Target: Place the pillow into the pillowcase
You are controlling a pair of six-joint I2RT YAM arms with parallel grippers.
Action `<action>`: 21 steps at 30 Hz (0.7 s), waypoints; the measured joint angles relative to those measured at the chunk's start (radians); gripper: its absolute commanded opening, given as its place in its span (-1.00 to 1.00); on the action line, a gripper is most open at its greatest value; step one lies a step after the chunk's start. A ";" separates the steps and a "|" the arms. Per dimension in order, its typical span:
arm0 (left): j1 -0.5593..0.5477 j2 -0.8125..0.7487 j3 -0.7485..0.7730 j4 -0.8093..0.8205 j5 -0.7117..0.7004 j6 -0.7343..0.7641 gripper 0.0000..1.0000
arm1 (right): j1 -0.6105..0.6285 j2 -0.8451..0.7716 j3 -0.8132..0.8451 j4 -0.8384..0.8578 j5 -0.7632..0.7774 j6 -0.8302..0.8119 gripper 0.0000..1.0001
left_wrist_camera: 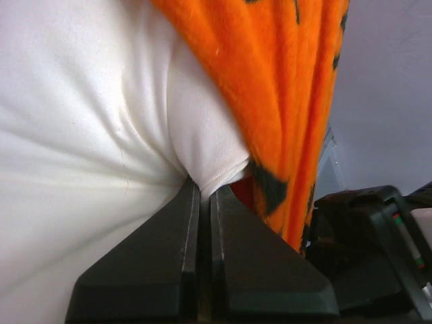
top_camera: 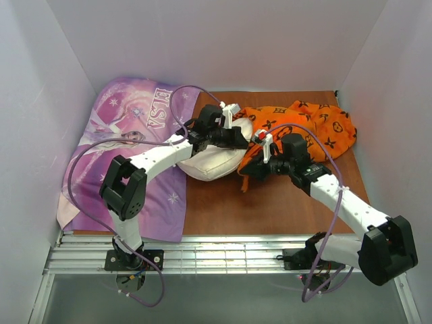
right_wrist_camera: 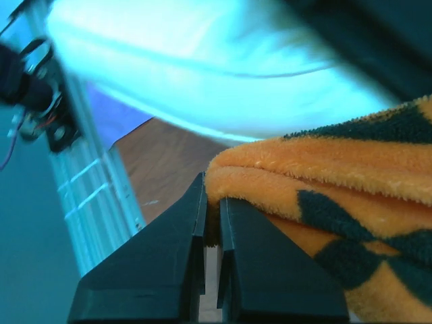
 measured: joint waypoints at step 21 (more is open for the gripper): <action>-0.046 -0.269 -0.486 0.151 0.058 0.142 0.62 | -0.098 0.106 0.521 -0.512 0.217 -0.308 0.48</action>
